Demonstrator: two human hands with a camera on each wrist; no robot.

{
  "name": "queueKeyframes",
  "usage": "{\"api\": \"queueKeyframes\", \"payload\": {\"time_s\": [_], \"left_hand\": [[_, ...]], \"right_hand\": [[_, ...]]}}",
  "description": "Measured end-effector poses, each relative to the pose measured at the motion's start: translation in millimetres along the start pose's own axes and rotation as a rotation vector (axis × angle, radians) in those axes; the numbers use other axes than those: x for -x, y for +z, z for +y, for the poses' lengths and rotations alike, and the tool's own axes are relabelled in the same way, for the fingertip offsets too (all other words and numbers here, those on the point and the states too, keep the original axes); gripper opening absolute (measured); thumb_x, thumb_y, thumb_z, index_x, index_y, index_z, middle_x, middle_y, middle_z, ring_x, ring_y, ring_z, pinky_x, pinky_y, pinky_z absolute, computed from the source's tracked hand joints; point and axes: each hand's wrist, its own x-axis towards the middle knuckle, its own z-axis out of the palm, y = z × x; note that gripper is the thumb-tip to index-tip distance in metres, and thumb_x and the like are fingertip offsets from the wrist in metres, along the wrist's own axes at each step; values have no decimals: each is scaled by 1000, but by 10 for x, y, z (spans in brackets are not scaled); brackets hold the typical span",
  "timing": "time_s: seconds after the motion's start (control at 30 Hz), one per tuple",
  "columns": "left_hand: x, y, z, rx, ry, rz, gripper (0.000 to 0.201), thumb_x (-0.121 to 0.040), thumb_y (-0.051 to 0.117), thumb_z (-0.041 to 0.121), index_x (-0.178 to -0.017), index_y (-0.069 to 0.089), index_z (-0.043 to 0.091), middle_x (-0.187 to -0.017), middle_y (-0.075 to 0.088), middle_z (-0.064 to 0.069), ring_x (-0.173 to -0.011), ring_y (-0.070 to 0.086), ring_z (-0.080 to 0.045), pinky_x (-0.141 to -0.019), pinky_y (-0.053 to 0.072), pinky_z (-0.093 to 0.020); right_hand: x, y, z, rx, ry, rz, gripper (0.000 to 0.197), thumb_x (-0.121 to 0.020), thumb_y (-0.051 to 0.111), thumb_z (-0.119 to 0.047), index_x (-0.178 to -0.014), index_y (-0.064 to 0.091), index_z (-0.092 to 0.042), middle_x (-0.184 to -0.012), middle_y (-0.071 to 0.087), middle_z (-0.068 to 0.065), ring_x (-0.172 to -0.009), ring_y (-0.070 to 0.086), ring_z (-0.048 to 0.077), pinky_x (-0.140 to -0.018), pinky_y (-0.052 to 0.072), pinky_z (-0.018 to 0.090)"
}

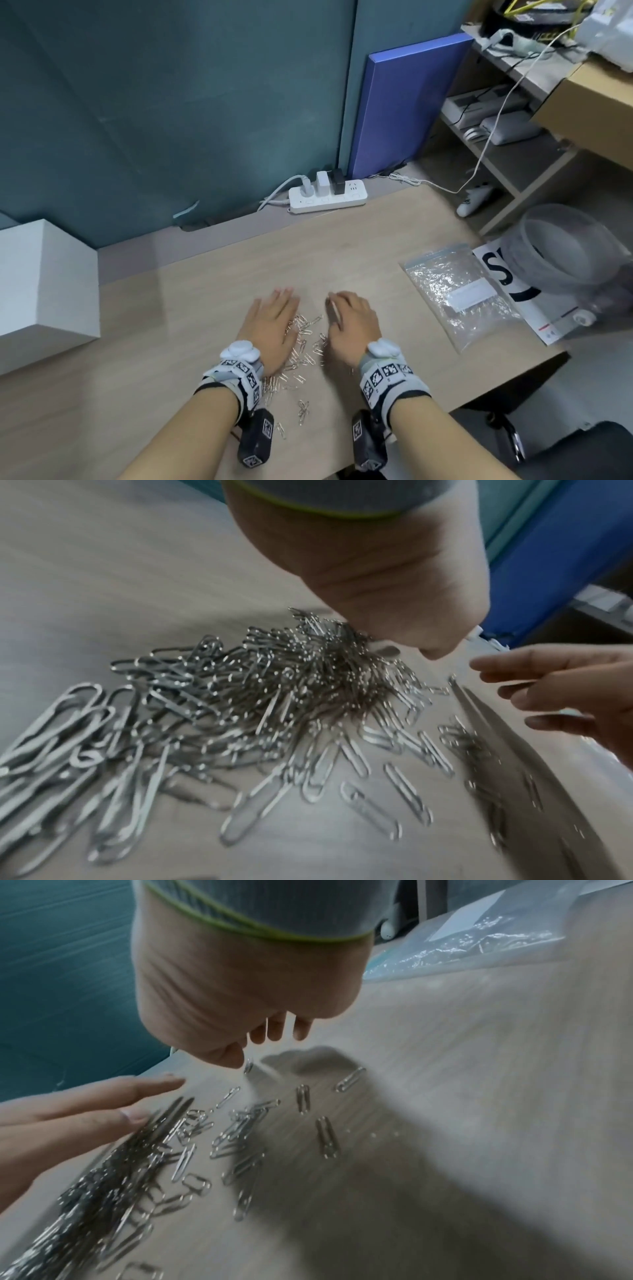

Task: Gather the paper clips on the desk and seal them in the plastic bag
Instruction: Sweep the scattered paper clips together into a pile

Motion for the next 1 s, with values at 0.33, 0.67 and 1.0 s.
{"api": "queueKeyframes", "payload": {"time_s": [0.33,0.67,1.0], "left_hand": [[488,129,-51,32,21,-153,89,-93,32,70,-157,-12,26,-165,-15,7,-151,-18,-12,-124,-1,-44],[1034,303,177,-114,201,-107,117,-76,32,93,-157,-13,21,-166,-15,4,-151,-18,-12,-122,-5,-44],[531,284,59,-84,11,122,84,-97,32,68,-159,3,19,-167,0,2,-153,-5,-14,-124,0,-45]], "right_hand": [[344,383,-138,92,-34,-287,73,-99,41,-20,-164,6,-26,-171,-8,-6,-158,-10,18,-128,-5,47],[1036,420,93,136,334,128,67,-86,57,-17,-150,39,-21,-146,41,6,-128,43,32,-103,40,41],[959,661,-121,-366,113,142,54,-82,49,13,-124,67,-16,-117,60,-1,-98,63,7,-95,49,16]]}}
